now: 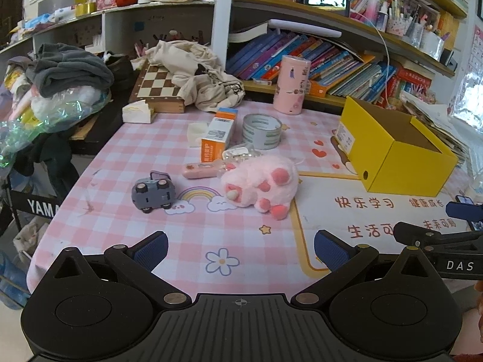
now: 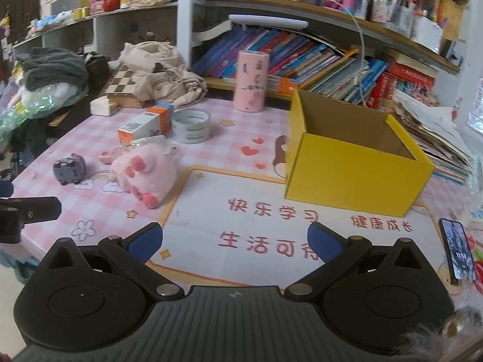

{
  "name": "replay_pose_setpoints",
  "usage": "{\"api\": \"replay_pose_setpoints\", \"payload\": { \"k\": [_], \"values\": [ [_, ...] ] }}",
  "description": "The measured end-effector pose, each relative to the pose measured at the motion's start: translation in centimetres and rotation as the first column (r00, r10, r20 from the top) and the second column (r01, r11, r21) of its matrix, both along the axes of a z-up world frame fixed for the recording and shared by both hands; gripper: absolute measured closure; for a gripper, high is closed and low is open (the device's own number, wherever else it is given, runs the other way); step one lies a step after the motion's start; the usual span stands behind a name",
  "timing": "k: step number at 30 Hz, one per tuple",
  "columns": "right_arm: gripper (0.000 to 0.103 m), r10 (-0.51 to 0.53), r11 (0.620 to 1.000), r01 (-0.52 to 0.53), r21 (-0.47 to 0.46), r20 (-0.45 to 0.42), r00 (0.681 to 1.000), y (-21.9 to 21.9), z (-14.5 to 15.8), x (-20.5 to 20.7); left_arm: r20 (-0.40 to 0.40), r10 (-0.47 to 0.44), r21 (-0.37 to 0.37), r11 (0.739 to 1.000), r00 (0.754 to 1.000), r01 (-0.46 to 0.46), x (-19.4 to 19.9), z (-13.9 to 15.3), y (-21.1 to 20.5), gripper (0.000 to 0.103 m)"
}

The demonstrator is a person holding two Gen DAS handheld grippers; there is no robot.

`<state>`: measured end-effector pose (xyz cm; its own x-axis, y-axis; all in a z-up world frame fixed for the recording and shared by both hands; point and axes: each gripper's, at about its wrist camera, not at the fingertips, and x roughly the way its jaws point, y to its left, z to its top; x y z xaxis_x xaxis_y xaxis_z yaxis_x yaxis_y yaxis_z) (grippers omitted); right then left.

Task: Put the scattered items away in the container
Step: 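Move the left tool toward the toy truck while the right tool approaches the pink pig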

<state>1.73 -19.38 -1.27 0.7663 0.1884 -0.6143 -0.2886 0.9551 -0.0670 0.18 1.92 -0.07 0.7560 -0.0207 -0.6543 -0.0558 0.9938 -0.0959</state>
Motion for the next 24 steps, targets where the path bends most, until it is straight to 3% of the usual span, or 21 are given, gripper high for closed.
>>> {"api": "replay_pose_setpoints", "payload": {
  "k": [17, 24],
  "values": [
    [0.001, 0.147, 0.989, -0.147, 0.023, -0.045, 0.988, 2.5, -0.4, 3.3, -0.027, 0.077, -0.041, 0.996, 0.997, -0.078, 1.4, -1.1, 2.0, 0.0],
    [0.002, 0.251, 0.968, -0.251, 0.013, -0.068, 0.966, 5.3, -0.8, 6.9, -0.042, 0.181, -0.05, 0.982, 0.983, -0.183, 3.0, -1.6, 4.0, 0.0]
  ]
}}
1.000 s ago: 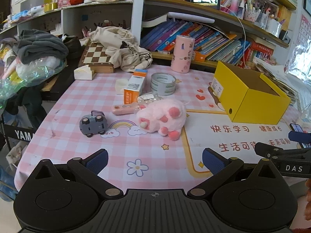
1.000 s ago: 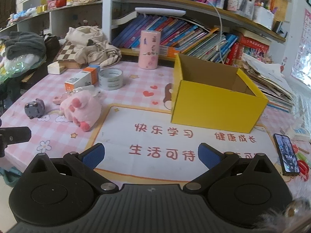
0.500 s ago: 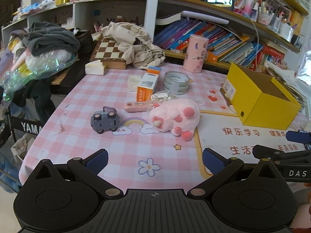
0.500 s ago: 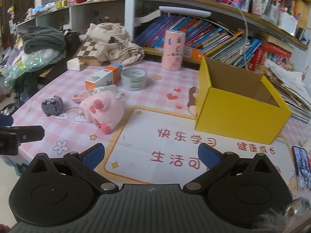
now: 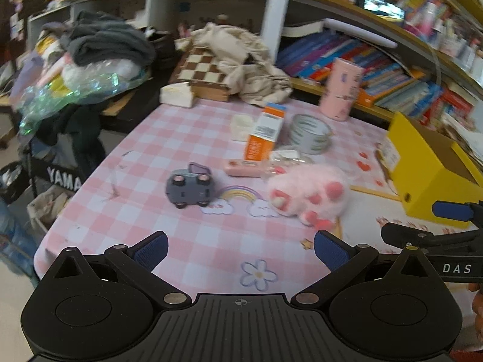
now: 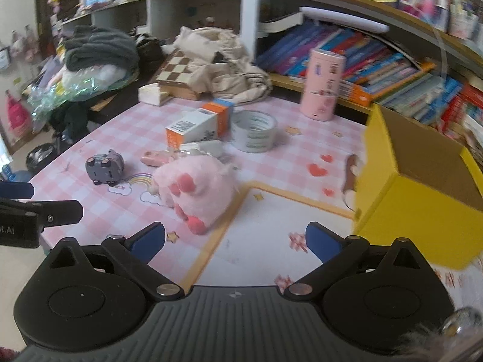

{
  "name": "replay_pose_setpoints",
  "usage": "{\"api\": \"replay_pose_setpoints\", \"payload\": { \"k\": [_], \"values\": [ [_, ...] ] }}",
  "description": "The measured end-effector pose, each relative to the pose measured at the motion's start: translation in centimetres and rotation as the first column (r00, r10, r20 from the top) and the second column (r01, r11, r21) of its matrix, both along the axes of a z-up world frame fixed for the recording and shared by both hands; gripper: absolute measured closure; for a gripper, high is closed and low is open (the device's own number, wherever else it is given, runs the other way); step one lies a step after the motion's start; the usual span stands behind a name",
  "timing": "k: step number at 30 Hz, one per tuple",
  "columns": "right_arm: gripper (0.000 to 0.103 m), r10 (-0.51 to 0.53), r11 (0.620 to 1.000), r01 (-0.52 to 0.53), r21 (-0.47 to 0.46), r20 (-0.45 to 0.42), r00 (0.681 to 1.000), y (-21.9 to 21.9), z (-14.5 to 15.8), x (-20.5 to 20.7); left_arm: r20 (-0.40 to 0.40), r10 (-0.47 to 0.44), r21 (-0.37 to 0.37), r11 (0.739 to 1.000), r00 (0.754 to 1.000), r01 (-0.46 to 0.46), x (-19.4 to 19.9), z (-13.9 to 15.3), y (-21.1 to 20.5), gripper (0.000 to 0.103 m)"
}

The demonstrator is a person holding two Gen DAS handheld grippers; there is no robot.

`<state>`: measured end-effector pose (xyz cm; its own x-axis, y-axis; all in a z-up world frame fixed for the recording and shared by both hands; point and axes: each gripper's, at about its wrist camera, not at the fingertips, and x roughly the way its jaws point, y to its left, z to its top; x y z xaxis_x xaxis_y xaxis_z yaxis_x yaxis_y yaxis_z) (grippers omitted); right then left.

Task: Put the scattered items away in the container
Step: 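Move the left tool toward the toy truck while the right tool approaches the pink pig, then close the left tool on the FUN TRUCK toy while the right tool grips the pink plush pig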

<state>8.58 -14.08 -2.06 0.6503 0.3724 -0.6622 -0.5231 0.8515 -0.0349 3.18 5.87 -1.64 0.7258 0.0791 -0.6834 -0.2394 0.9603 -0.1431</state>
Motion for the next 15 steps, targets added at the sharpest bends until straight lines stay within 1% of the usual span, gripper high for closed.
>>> {"api": "replay_pose_setpoints", "payload": {
  "k": [5, 11, 15],
  "values": [
    [0.002, 0.069, 0.997, -0.07, -0.016, -0.032, 0.997, 1.6, -0.8, 2.6, -0.028, 0.061, -0.002, 0.998, 0.998, -0.061, 1.6, -0.8, 0.9, 0.0],
    [0.002, 0.153, 0.988, -0.154, -0.005, -0.076, 0.985, 2.8, -1.8, 5.1, -0.042, 0.148, 0.022, 0.989, 0.988, -0.148, 3.9, -1.6, 2.4, 0.001],
    [0.002, 0.205, 0.979, -0.206, 0.0, -0.094, 0.974, 3.6, -2.5, 6.6, -0.047, 0.174, 0.055, 0.984, 0.984, -0.171, 5.5, -2.1, 2.9, 0.004]
  ]
}}
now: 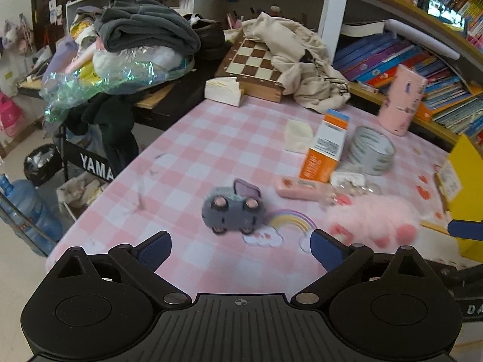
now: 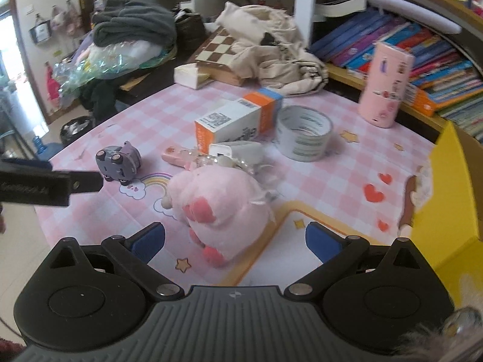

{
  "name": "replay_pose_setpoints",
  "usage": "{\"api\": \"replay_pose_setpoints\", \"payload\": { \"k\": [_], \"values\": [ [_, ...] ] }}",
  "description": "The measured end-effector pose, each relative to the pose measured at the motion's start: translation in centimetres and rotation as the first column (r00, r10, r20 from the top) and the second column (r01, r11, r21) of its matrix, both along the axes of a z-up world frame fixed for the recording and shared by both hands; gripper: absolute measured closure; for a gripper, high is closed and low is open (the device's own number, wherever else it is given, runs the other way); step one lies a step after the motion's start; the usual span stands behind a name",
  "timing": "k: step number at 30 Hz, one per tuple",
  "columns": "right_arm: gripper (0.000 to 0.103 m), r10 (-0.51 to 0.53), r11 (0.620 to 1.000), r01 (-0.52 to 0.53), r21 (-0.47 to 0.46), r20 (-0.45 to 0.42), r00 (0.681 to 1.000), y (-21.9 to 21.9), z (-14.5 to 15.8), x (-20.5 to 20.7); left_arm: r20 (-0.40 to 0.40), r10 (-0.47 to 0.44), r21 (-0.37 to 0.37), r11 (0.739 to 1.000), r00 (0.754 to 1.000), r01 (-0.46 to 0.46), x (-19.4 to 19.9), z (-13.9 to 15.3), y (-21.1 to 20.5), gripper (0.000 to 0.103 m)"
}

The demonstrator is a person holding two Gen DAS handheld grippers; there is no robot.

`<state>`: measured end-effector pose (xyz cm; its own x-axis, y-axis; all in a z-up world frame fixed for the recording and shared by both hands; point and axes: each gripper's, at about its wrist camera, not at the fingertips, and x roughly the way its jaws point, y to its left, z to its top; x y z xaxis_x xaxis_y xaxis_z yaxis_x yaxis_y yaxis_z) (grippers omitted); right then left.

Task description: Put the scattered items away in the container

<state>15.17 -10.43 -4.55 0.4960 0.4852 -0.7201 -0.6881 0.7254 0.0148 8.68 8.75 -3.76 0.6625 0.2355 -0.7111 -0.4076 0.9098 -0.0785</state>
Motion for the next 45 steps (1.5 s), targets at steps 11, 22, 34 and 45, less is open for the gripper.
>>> {"api": "replay_pose_setpoints", "payload": {
  "k": [11, 22, 34, 45],
  "values": [
    [0.004, 0.051, 0.999, -0.052, -0.009, -0.068, 0.996, 1.6, -2.1, 3.9, -0.072, 0.021, 0.079, 0.997, 0.997, -0.016, 4.9, -2.2, 0.8, 0.007],
    [0.012, 0.133, 0.99, -0.137, -0.03, -0.101, 0.986, 2.8, -3.3, 5.1, -0.115, 0.033, 0.076, 0.997, 0.993, -0.024, 7.1, -3.6, 1.5, 0.011],
    [0.04, 0.172, 0.984, -0.178, -0.021, -0.162, 0.972, 3.1, -3.7, 5.2, -0.143, -0.003, 0.046, 0.999, 0.99, 0.01, 7.3, -4.7, 1.9, 0.039],
    [0.042, 0.128, 0.992, -0.128, 0.011, -0.178, 0.976, 1.8, -2.8, 3.8, -0.101, -0.047, -0.004, 0.999, 0.994, 0.047, 4.8, -3.3, 0.9, 0.039]
  ]
}}
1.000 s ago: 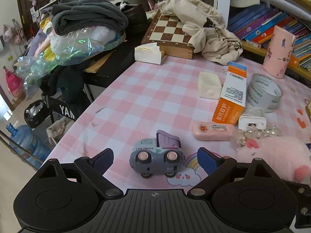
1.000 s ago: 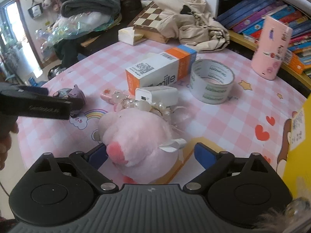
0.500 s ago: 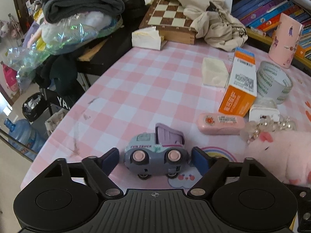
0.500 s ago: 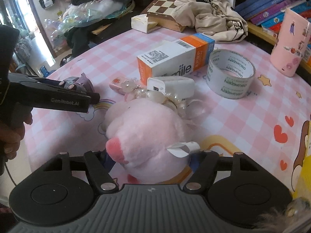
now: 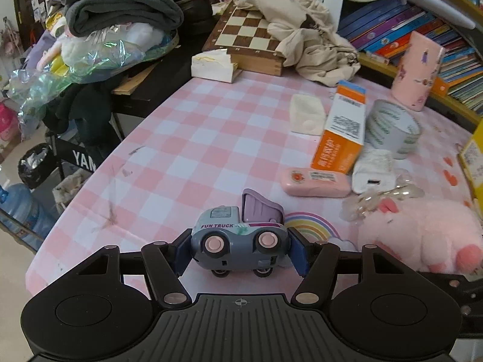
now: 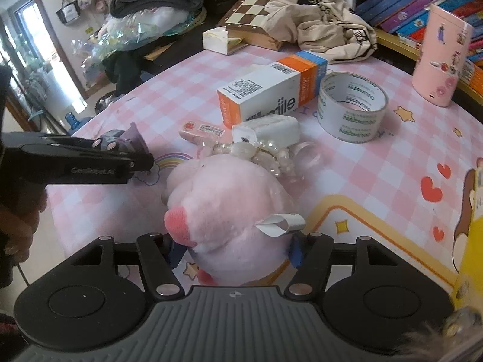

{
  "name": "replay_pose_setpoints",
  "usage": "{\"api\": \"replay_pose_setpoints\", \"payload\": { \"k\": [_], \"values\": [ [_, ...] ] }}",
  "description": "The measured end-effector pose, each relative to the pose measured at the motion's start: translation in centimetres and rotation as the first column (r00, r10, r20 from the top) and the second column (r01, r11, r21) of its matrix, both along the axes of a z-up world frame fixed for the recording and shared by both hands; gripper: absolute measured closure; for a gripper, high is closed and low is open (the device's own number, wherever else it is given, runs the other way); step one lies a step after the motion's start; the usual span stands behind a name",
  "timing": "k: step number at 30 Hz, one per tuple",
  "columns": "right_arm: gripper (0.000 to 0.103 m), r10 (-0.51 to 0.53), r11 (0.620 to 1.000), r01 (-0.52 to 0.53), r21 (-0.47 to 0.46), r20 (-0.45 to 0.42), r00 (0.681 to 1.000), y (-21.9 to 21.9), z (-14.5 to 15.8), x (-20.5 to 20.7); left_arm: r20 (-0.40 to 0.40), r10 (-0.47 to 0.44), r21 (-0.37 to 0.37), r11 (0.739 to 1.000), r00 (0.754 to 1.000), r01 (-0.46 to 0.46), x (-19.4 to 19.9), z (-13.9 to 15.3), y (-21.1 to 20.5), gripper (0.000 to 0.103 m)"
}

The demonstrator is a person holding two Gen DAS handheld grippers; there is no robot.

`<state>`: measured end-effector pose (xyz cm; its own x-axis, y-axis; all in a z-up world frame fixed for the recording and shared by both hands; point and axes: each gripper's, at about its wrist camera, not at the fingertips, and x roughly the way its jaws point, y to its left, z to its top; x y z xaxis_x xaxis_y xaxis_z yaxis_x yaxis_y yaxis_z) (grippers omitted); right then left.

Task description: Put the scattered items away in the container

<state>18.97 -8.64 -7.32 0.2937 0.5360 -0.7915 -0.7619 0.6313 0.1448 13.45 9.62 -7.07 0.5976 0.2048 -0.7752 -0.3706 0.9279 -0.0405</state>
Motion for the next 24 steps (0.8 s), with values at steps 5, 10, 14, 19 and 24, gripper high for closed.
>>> {"api": "replay_pose_setpoints", "payload": {
  "k": [5, 10, 14, 19, 24],
  "values": [
    [0.042, -0.033, 0.999, 0.033, 0.001, 0.016, 0.999, -0.7, 0.4, -1.6, 0.027, -0.025, -0.026, 0.999, 0.999, 0.026, -1.7, 0.5, -0.5, 0.039],
    [0.042, -0.074, 0.997, 0.074, 0.004, 0.039, 0.996, -1.7, 0.9, -3.8, 0.072, -0.04, -0.036, 0.998, 0.997, 0.042, -3.8, 1.5, -1.1, 0.039],
    [0.042, -0.118, 0.993, 0.118, 0.013, 0.072, 0.99, -2.8, 1.5, -5.9, 0.119, -0.058, -0.049, 0.997, 0.991, 0.064, -6.0, 2.6, -1.8, 0.039],
    [0.042, -0.18, 0.984, 0.178, 0.033, 0.109, 0.977, -4.3, 2.4, -8.2, 0.167, -0.083, -0.058, 0.994, 0.982, 0.094, -8.3, 3.8, -2.7, 0.039],
    [0.042, -0.226, 0.974, 0.221, 0.055, 0.142, 0.964, -5.7, 3.3, -9.9, 0.207, -0.095, -0.055, 0.993, 0.974, 0.109, -9.6, 4.7, -3.2, 0.04]
  ]
}}
